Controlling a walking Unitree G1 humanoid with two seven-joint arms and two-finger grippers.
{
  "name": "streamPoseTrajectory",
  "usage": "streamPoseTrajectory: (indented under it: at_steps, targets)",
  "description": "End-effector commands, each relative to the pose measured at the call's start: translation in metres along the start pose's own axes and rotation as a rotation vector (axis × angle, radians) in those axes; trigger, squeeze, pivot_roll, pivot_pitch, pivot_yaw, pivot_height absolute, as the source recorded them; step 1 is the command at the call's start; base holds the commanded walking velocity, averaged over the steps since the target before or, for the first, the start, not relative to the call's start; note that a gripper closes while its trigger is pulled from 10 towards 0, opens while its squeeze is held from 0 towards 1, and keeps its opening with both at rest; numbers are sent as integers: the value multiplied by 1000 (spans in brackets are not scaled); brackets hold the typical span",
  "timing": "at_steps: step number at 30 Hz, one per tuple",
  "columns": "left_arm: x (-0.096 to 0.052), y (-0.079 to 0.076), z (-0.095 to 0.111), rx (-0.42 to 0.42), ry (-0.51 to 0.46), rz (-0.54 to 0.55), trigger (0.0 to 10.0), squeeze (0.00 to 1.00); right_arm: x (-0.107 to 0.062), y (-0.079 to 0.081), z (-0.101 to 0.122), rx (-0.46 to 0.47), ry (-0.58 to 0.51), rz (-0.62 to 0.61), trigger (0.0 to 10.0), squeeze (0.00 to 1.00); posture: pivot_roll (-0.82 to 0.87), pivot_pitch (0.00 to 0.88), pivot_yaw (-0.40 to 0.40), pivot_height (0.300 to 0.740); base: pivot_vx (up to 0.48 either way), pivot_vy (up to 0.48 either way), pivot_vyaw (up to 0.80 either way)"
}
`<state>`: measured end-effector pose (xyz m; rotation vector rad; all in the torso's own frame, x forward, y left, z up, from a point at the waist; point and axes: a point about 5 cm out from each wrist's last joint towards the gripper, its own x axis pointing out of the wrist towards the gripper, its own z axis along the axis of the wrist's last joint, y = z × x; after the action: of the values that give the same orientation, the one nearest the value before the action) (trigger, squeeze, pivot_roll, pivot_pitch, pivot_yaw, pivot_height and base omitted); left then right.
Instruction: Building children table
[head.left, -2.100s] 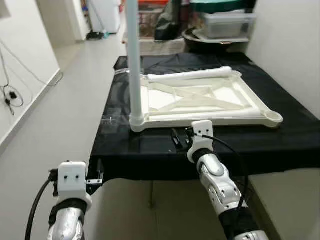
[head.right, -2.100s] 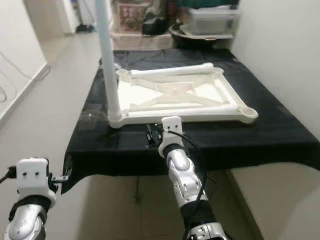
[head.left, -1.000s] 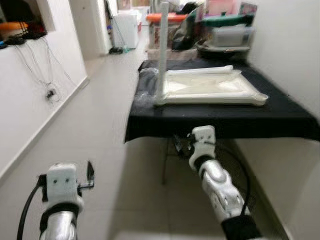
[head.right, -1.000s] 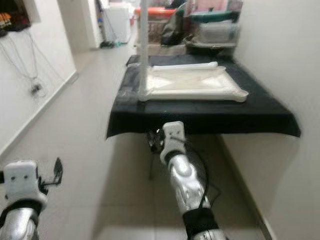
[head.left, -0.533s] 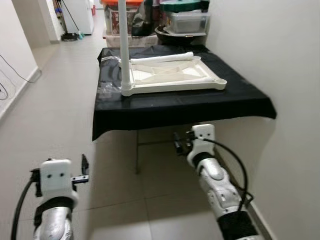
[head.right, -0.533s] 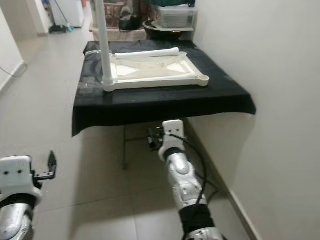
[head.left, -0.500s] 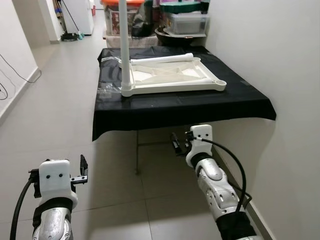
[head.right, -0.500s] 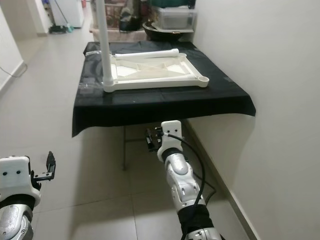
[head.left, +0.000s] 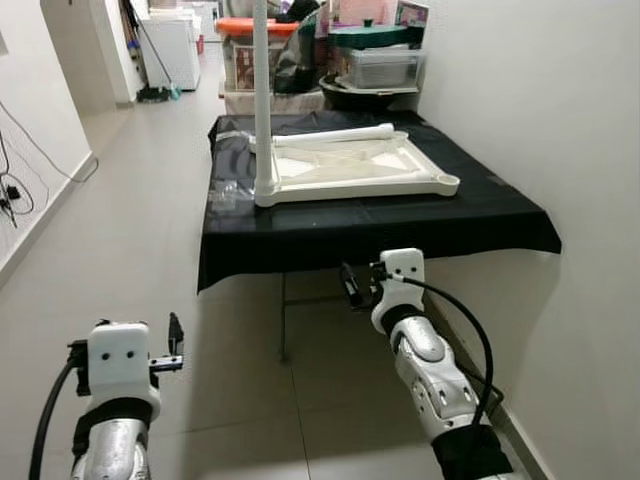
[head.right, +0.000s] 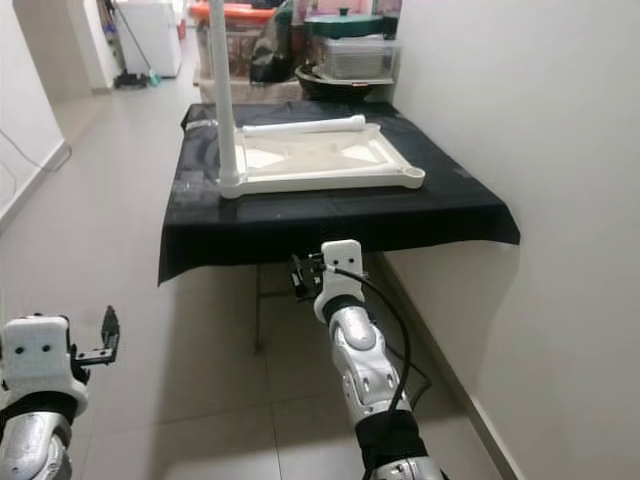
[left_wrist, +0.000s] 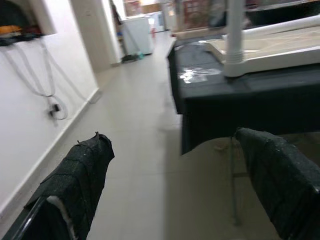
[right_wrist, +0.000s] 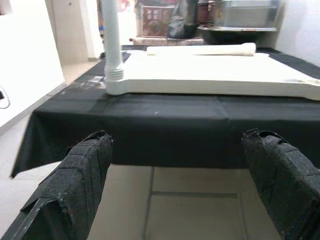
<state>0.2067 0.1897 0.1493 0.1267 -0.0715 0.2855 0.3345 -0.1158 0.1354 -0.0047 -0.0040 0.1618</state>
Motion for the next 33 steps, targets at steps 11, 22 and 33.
streamPoseTrajectory:
  at_steps: [11,22,33]
  targets:
    - [-2,0,-3,21,3,-3,10000,0,1,2,2,-2,-13,3,10000,0,32,0,-36,740,370,0,0]
    - [-3,0,-3,21,6,-4,10000,0,2,3,2,-2,-16,4,10000,0,36,0,-40,740,371,0,0]
    - [-3,2,-4,20,5,4,10000,0,1,4,0,4,-11,5,10000,0,39,0,-40,740,342,0,0]
